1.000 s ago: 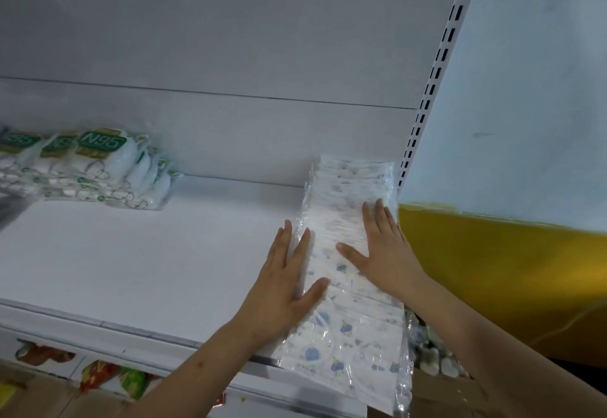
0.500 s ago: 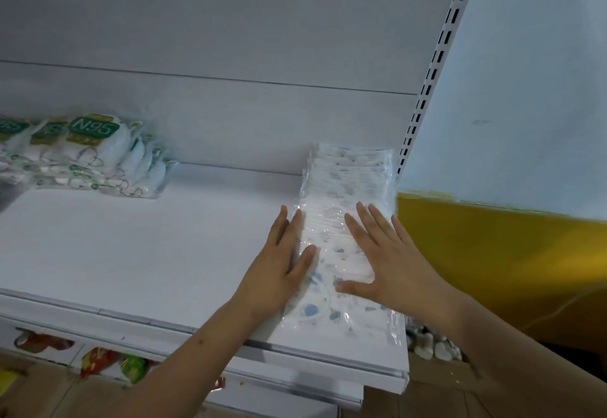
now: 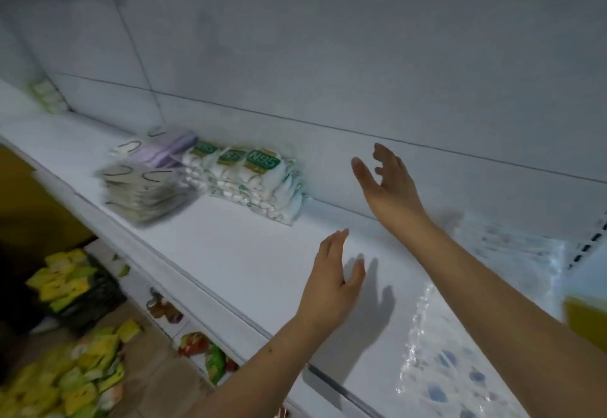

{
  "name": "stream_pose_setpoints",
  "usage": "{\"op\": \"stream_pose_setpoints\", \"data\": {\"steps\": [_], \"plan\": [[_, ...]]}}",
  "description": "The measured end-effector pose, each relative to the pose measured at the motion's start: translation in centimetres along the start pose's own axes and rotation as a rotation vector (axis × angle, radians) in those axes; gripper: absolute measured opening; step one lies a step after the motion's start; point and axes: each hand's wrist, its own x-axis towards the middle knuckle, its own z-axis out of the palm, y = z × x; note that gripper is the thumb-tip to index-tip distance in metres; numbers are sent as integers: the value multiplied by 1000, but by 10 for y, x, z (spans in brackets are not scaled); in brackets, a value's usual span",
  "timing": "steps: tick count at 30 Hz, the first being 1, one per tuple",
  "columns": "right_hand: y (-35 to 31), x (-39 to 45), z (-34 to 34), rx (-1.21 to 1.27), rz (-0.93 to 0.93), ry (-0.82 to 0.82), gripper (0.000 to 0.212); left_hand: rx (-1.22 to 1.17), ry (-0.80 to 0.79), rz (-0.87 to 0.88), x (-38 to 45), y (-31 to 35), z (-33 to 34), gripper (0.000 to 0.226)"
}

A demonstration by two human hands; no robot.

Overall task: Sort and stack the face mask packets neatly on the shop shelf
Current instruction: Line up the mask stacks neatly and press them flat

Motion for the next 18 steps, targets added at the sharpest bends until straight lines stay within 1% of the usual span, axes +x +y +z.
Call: {"op": "stream_pose_setpoints", "data": {"steps": [5,9,12,14,16,18], "plan": [[-57,50,94,108,33,21,75,-41,74,3,29,-55,-70,56],[-84,83,170,95,72,44,77,-159,138,-42,65,-114,-135,53],[-91,101,217,15,182,56,81,-236,121,-133,98,-157,-181,52],[-93,110,239,-84,231,95,83,-296,91,-185,120,-178,-205,51],[-93,115,256,-202,204,164,82,-318,80,-218,139,-194,-224,50],[-97,118,276,-303,102,186,79,-331,93,-242,148,-206,-241,49]]}}
